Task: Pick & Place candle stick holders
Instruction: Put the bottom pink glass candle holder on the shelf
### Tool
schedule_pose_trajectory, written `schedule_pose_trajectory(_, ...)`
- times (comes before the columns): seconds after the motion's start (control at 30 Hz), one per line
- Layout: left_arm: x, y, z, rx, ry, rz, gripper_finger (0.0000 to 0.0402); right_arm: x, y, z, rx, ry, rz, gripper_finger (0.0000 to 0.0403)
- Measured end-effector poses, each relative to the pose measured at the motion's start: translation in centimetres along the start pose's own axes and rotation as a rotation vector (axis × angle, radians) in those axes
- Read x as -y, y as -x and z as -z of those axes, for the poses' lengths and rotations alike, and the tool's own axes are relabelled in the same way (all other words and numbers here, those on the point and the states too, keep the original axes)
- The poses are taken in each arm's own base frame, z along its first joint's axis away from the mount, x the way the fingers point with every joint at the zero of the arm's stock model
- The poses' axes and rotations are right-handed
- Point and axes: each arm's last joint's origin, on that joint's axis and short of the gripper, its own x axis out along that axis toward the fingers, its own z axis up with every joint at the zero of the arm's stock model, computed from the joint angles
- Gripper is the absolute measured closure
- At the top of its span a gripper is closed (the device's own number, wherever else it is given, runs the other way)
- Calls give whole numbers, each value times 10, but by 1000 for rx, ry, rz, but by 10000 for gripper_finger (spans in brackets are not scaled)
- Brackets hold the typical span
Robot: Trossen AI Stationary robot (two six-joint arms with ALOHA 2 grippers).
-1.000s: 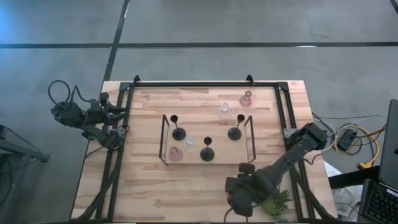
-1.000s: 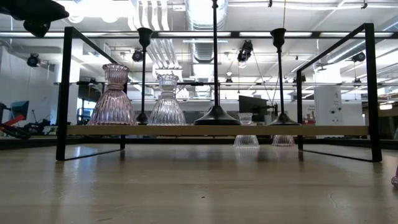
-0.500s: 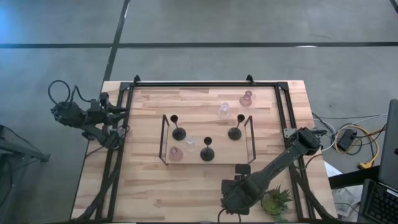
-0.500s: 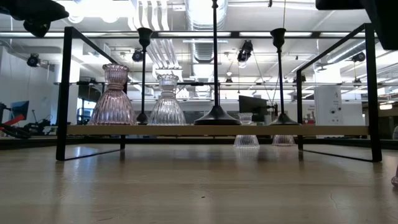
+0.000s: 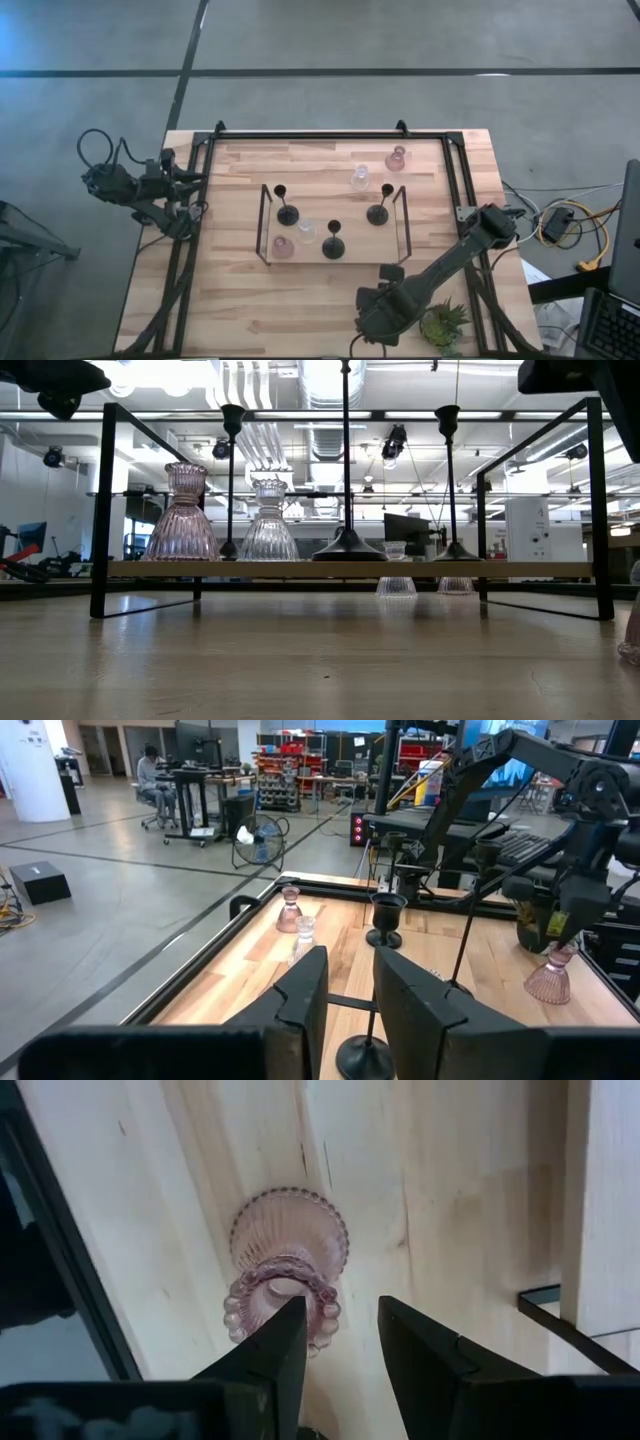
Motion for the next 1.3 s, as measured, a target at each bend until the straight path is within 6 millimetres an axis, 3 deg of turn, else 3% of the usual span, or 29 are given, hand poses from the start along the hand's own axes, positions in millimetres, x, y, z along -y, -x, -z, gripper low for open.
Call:
schedule_pose_trajectory(0.13,0,0,0,0,0,0,314,-1,1,0,8,-11,-21,280)
schedule_pose_trajectory(0.33,0,0,0,0,0,0,313,-1,-19,2,-43,-18,-44,291)
schedule_pose_trajectory(0.43,0,0,0,0,0,0,314,-1,-22,4,-53,-17,-60,315)
schedule_pose_trajectory(0.53,0,0,0,0,0,0,312,-1,-21,3,-55,9,-71,365)
schedule_pose_trajectory(0.83,0,0,0,0,0,0,312,3,9,-1,-25,147,-86,384)
schedule_pose_trajectory(1.13,0,0,0,0,0,0,312,49,68,-8,24,126,-193,384)
schedule_pose_trajectory(1.3,0,0,0,0,0,-1,314,81,85,-14,28,117,-199,384)
